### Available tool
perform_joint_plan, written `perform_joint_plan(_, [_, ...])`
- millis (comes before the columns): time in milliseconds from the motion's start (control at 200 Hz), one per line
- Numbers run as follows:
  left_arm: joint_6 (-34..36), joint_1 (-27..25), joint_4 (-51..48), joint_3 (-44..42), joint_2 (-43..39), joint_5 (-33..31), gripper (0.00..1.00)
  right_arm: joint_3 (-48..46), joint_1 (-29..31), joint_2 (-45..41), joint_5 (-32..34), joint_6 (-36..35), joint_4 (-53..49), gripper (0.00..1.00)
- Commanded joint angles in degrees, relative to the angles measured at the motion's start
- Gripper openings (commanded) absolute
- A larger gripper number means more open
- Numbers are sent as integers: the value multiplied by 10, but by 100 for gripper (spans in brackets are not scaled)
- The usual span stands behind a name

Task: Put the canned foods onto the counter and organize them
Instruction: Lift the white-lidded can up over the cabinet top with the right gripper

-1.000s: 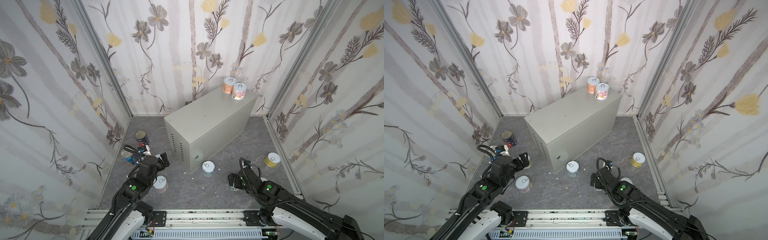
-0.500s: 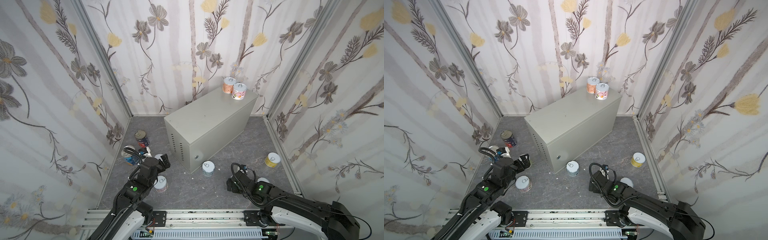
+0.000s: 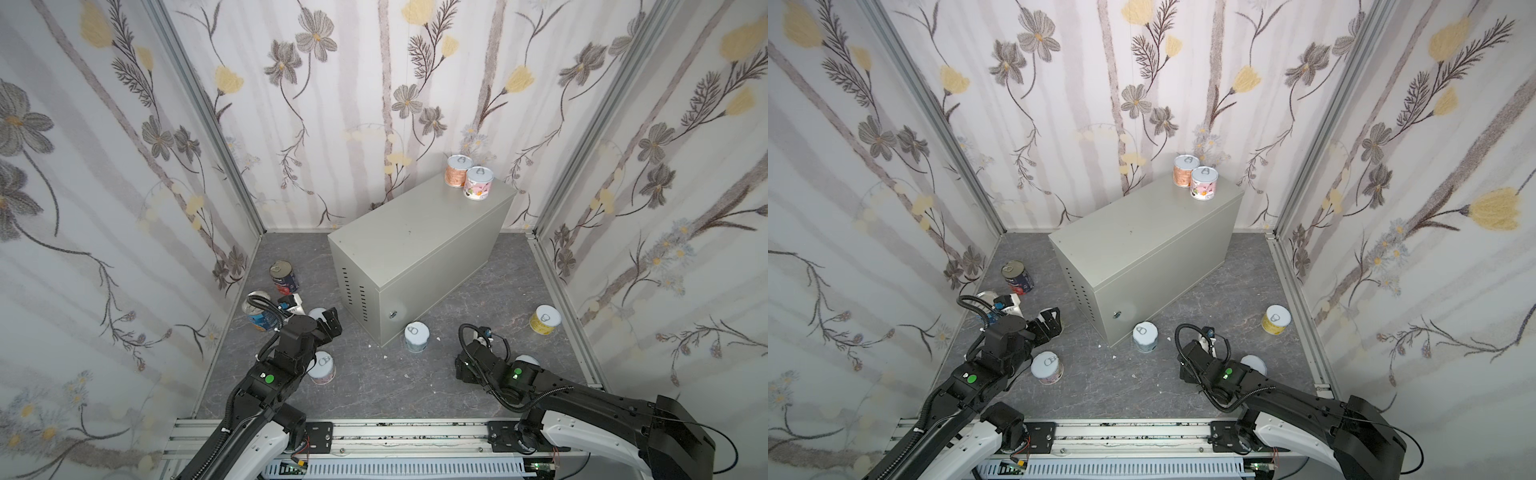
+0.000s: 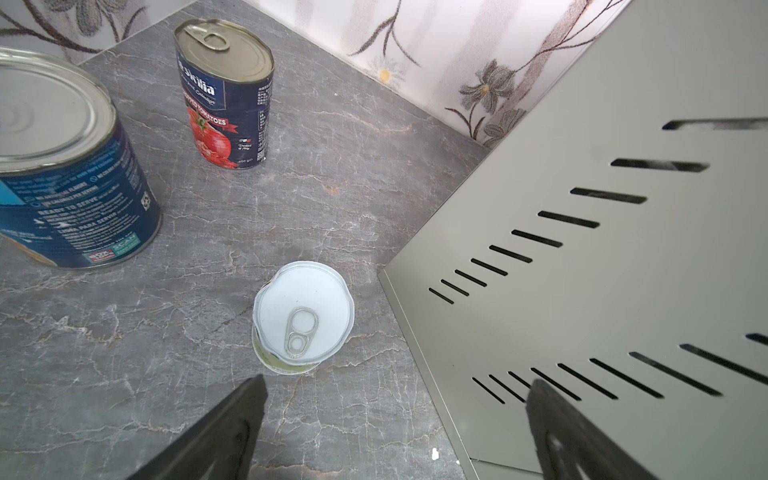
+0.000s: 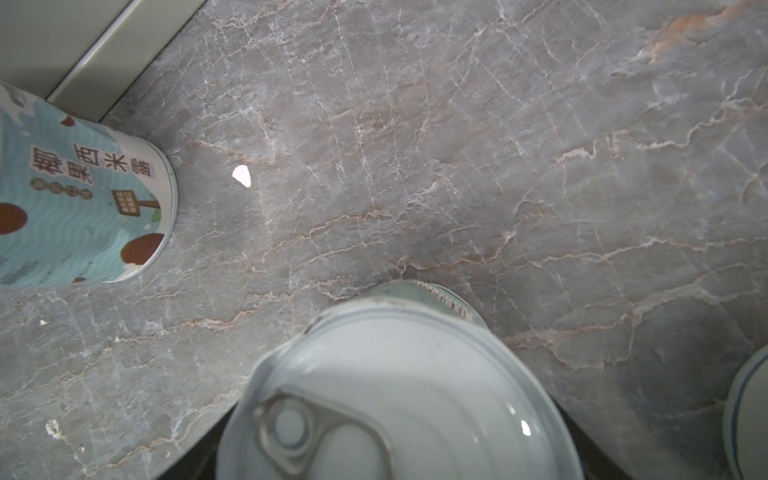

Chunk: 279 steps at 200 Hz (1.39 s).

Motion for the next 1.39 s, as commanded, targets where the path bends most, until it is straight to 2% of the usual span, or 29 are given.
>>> perform_joint_plan(0, [-6,0,19,14,-4,3,100,-3,1,6,-15,0,16,68])
perform_joint_plan(115, [-3,0,18,26,-1,11,100,6,0,1,-12,-7,6,55])
perform_joint_plan(215, [0,-1,17,36,8,19,100,25,1,-7,-8,-16,-11,51])
perform_joint_plan(655, [31,0,-3,110,27,17,100,162,-3,-59,6,-115,-117,51])
perform_joint_plan(914, [75,0,-36,174,28,-5,100,278,-36,-72,-20,-191,-190,50])
perform_joint_plan(1079, [98,0,-56,227,41,-12,100,343,-49,-83,-8,-225,-210,50])
perform_joint_plan(1139, [102,0,-59,244,49,-11,100,369,-69,-80,-6,-237,-213,50])
perform_joint_plan(1389, [116,0,-66,311,88,0,100,483,-91,-27,-14,-289,-225,50])
